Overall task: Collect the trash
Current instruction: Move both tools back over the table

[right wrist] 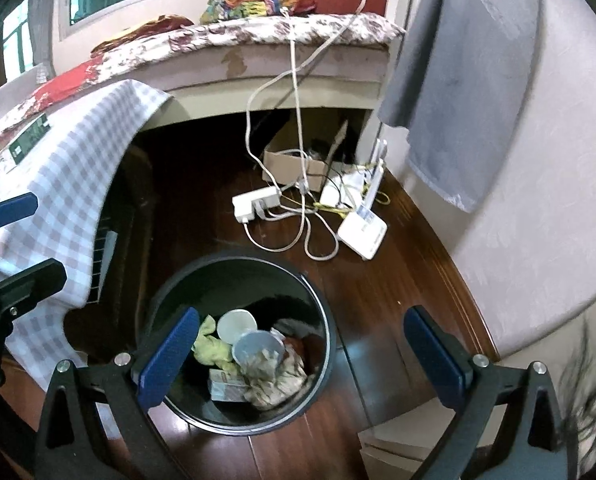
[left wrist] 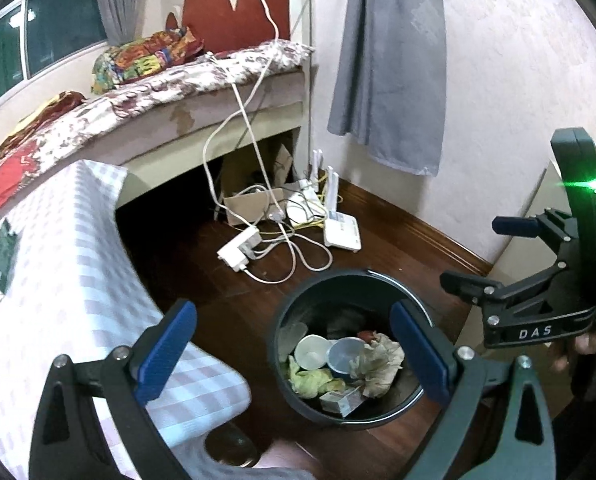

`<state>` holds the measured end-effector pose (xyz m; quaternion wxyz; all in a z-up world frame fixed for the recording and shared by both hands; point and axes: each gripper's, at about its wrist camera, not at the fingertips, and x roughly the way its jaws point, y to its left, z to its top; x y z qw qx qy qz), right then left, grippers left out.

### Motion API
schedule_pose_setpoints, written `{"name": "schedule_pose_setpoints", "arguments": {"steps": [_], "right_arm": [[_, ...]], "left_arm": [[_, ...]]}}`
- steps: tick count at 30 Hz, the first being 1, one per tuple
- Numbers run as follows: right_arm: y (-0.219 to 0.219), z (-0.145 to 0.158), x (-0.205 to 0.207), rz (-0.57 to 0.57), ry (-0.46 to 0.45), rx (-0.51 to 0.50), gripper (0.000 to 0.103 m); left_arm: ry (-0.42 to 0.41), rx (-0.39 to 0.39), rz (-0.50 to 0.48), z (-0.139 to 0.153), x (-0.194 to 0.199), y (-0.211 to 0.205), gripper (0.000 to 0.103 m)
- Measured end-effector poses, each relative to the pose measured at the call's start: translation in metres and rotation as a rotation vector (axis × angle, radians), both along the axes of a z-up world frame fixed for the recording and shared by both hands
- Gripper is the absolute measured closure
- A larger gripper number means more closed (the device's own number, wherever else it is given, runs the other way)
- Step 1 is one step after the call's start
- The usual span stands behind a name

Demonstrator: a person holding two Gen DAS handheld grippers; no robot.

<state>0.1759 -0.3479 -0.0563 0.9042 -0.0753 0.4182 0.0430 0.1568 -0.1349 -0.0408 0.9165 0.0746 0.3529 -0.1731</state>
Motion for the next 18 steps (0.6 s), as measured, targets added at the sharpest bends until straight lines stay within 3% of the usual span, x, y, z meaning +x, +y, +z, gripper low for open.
{"name": "schedule_pose_setpoints", "arguments": {"steps": [18], "right_arm": [[0.092, 0.035, 0.011, 0.197, -0.09, 0.036, 0.0]], "left_arm": [[-0.067, 0.025, 0.179, 0.027, -0.01, 0.083, 0.004]]}}
